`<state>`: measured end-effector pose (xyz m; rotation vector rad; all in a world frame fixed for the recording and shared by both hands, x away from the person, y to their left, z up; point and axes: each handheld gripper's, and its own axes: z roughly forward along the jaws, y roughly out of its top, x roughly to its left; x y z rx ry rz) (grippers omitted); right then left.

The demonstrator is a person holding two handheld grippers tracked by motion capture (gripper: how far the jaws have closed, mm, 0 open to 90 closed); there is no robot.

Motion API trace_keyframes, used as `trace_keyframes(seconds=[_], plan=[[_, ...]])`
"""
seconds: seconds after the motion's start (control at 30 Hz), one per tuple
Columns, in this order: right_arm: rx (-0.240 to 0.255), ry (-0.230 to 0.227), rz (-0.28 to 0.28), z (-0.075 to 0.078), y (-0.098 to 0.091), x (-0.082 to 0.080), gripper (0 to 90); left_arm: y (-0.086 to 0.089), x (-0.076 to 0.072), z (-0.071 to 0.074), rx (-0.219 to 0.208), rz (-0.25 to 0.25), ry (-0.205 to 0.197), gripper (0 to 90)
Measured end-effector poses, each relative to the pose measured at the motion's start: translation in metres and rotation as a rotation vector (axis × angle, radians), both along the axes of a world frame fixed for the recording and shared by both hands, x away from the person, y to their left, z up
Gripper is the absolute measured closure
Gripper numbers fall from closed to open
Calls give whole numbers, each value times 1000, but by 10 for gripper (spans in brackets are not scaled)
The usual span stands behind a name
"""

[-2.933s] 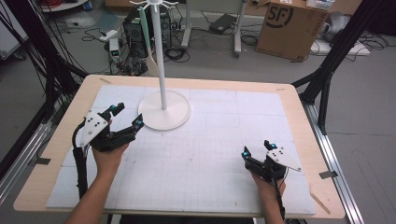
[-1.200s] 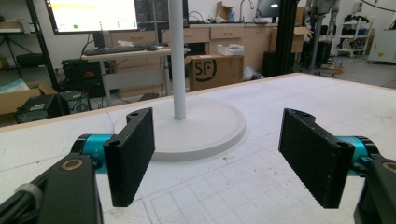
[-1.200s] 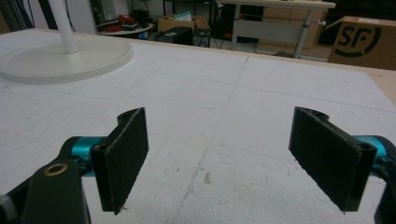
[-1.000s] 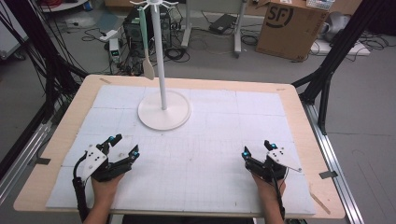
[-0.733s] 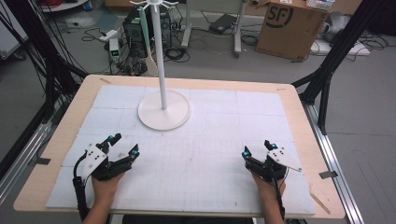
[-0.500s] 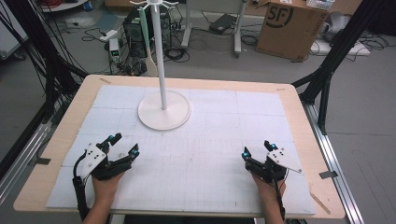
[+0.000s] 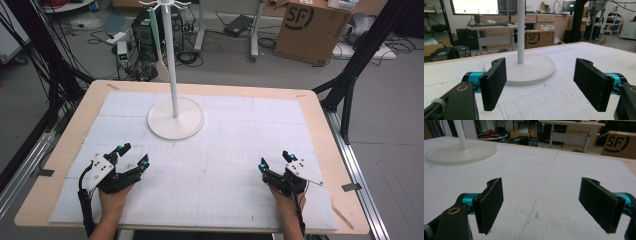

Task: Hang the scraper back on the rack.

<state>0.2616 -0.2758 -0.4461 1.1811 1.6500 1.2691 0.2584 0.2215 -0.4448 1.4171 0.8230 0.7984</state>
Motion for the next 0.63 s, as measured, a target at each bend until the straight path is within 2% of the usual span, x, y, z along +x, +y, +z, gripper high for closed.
trace_keyframes(seconds=[0.63], plan=[[2,-2,3,0,0,0,190,-1,-1,0,5,-2,1,271]])
